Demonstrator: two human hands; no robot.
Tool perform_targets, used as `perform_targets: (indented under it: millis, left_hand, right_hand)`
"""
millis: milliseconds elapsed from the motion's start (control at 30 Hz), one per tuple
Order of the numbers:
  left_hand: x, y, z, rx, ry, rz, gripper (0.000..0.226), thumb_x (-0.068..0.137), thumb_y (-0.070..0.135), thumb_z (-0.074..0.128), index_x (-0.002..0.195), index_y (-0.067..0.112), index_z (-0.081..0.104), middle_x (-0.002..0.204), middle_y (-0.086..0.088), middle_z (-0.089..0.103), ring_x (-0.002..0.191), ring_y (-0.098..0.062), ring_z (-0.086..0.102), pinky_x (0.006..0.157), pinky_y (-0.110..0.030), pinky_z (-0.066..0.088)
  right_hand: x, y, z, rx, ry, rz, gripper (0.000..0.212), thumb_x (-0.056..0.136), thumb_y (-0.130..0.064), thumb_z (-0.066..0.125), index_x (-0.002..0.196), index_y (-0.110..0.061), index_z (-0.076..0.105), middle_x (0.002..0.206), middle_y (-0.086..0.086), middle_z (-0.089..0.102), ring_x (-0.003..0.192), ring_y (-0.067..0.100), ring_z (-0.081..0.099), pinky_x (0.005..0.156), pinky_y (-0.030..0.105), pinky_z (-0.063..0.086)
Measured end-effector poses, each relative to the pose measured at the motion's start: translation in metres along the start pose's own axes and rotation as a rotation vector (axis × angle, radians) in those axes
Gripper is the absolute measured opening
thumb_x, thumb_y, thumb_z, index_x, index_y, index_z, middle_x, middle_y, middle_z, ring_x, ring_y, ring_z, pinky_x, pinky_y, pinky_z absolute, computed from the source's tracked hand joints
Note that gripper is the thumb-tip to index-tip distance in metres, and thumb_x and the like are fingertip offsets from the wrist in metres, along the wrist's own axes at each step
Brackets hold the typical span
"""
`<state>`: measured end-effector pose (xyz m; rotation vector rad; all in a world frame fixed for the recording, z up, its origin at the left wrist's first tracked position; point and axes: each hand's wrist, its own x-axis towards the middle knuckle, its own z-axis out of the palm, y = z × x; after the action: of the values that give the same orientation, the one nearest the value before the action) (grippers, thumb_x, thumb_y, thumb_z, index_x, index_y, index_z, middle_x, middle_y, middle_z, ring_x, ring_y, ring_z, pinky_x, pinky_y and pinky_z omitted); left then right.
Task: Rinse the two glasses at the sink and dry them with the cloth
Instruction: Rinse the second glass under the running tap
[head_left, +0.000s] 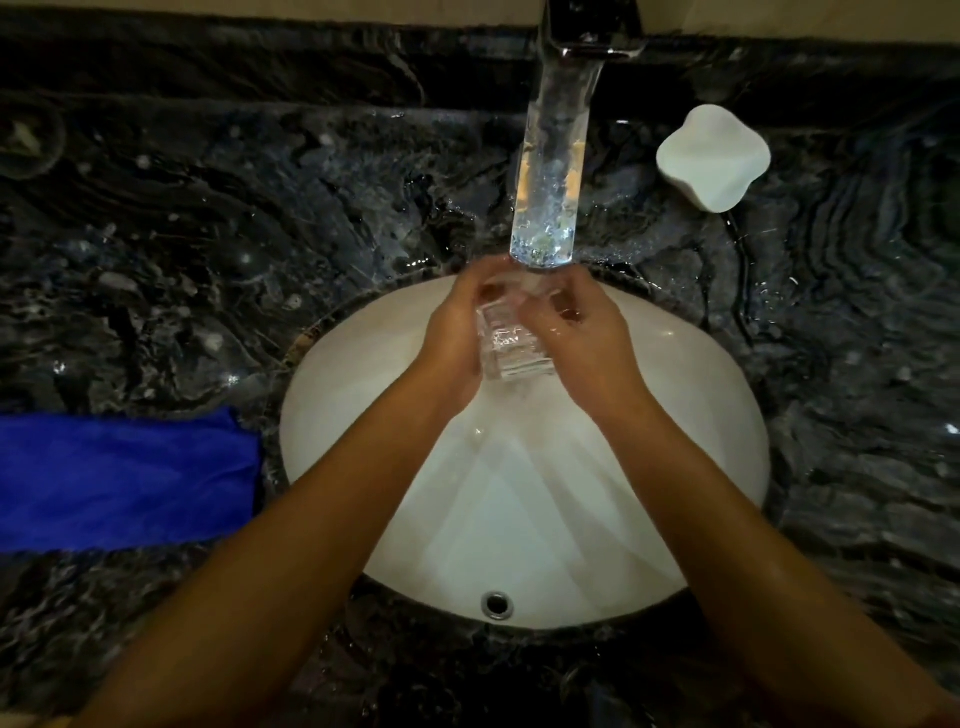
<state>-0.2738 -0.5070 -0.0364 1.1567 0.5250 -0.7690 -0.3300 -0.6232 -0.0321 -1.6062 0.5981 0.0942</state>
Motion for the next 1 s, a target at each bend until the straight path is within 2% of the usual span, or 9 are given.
perform_targets:
  millis: [100,267,367,467,567,700,800,900,1000]
  left_hand:
    - [-0.004,-0.009,0.002,-0.012,0.079,0.059,0.048,0.108,0.047,0.042,0.096,0.014,0.074,0.085,-0.008,0.078,0.073,-0.026,0.075,0.065,-0.034,0.059]
    - [-0.013,-0.013,0.003,0.424,0.083,0.383,0.037,0.113,0.025,0.038,0.091,0.021,0.067,0.072,0.011,0.075,0.068,0.0,0.071,0.063,-0.015,0.051]
    - [-0.012,-0.013,0.004,0.463,-0.022,0.419,0.021,0.108,0.017,0.049,0.098,0.021,0.068,0.088,0.005,0.075,0.083,-0.01,0.072,0.074,-0.026,0.057]
    - [-0.012,-0.012,0.005,0.435,-0.077,0.397,0.009,0.099,0.017,0.065,0.101,0.024,0.07,0.095,0.007,0.075,0.09,-0.01,0.073,0.079,-0.027,0.06]
    - [-0.01,-0.021,-0.001,0.509,-0.163,0.442,0.023,0.092,0.026,0.067,0.114,0.028,0.068,0.11,0.007,0.074,0.105,-0.011,0.071,0.094,-0.036,0.058]
    - [-0.009,-0.03,0.0,0.584,-0.056,0.527,0.033,0.093,0.029,0.059,0.121,0.013,0.066,0.106,0.005,0.074,0.101,-0.011,0.072,0.089,-0.032,0.058]
    - [-0.01,-0.025,0.014,0.411,0.07,0.473,0.018,0.093,0.016,0.052,0.094,0.022,0.07,0.081,0.009,0.074,0.079,-0.006,0.07,0.07,-0.028,0.055]
    - [-0.006,-0.014,0.022,0.335,0.17,0.435,0.025,0.102,0.001,0.047,0.09,0.013,0.066,0.071,0.007,0.065,0.061,0.005,0.063,0.056,-0.014,0.048]
    - [0.005,-0.012,0.023,0.32,0.233,0.437,0.02,0.101,-0.001,0.048,0.102,0.005,0.067,0.084,-0.003,0.071,0.078,-0.005,0.07,0.068,-0.022,0.056]
  right_hand:
    - [0.006,-0.001,0.005,0.216,0.004,0.152,0.03,0.085,-0.04,0.072,0.104,-0.018,0.068,0.099,0.01,0.077,0.079,0.025,0.075,0.056,0.032,0.055]
    - [0.014,0.013,0.001,0.383,-0.163,0.462,0.047,0.09,-0.052,0.063,0.119,-0.016,0.073,0.103,0.008,0.077,0.085,0.025,0.07,0.069,0.034,0.053]
    - [0.018,0.016,-0.003,0.554,-0.218,0.582,0.039,0.093,-0.053,0.061,0.103,-0.017,0.074,0.091,0.005,0.076,0.081,0.023,0.072,0.075,0.036,0.056]
    - [0.017,0.014,-0.006,0.566,-0.28,0.608,0.046,0.097,-0.056,0.054,0.105,-0.015,0.073,0.084,0.006,0.076,0.069,0.022,0.074,0.057,0.031,0.058]
    - [0.019,0.015,-0.007,0.508,-0.286,0.644,0.044,0.099,-0.055,0.049,0.103,-0.017,0.073,0.082,0.004,0.074,0.063,0.021,0.071,0.044,0.026,0.052]
    - [0.019,0.018,-0.003,0.378,-0.192,0.593,0.046,0.106,-0.049,0.041,0.104,-0.014,0.071,0.078,0.008,0.072,0.051,0.022,0.066,0.035,0.022,0.043]
    - [0.012,0.016,0.004,0.399,-0.097,0.545,0.042,0.106,-0.042,0.043,0.102,-0.009,0.068,0.074,0.011,0.066,0.048,0.021,0.06,0.038,0.022,0.041]
    - [0.002,0.012,0.012,0.449,0.013,0.488,0.04,0.106,-0.041,0.044,0.11,-0.009,0.068,0.073,0.006,0.066,0.049,0.016,0.061,0.048,0.027,0.047]
    - [-0.002,0.013,0.019,0.395,0.193,0.332,0.029,0.106,-0.034,0.044,0.104,-0.016,0.067,0.082,-0.003,0.07,0.065,0.005,0.067,0.066,0.033,0.056]
